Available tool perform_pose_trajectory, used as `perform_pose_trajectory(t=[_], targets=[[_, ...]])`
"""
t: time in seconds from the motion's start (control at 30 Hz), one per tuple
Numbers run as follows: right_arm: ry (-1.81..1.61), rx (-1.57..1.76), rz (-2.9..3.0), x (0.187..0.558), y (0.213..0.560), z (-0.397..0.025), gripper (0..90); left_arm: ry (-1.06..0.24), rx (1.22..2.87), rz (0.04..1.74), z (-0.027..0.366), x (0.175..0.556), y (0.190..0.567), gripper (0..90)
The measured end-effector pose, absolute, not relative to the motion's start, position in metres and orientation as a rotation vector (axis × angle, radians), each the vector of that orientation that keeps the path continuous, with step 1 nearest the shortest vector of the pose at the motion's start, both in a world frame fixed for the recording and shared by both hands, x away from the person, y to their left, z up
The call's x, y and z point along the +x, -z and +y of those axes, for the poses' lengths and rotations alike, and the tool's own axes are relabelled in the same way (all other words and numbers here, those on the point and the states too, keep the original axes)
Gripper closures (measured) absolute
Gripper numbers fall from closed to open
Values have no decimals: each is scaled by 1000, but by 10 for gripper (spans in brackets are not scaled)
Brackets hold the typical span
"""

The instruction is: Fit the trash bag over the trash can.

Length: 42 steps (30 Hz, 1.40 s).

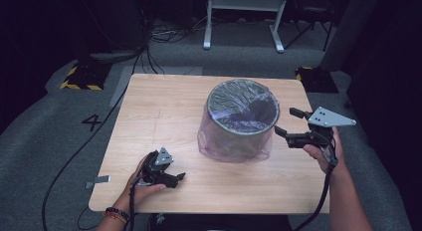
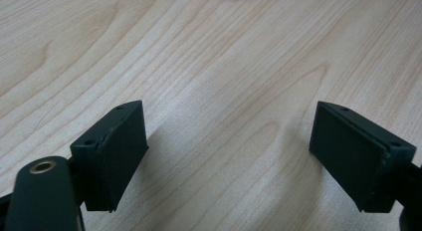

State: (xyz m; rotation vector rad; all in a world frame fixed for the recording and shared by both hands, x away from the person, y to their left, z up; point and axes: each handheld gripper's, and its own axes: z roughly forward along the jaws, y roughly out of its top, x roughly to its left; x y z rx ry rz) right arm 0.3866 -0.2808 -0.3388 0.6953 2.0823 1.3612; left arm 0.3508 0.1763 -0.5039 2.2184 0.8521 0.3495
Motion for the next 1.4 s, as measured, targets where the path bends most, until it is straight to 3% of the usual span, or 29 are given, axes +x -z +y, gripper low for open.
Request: perform_pose_trajectory(t=[1.4], targets=[[-1352, 672, 2126, 427, 315, -231, 163, -342, 2219, 846, 176, 352, 504, 143]])
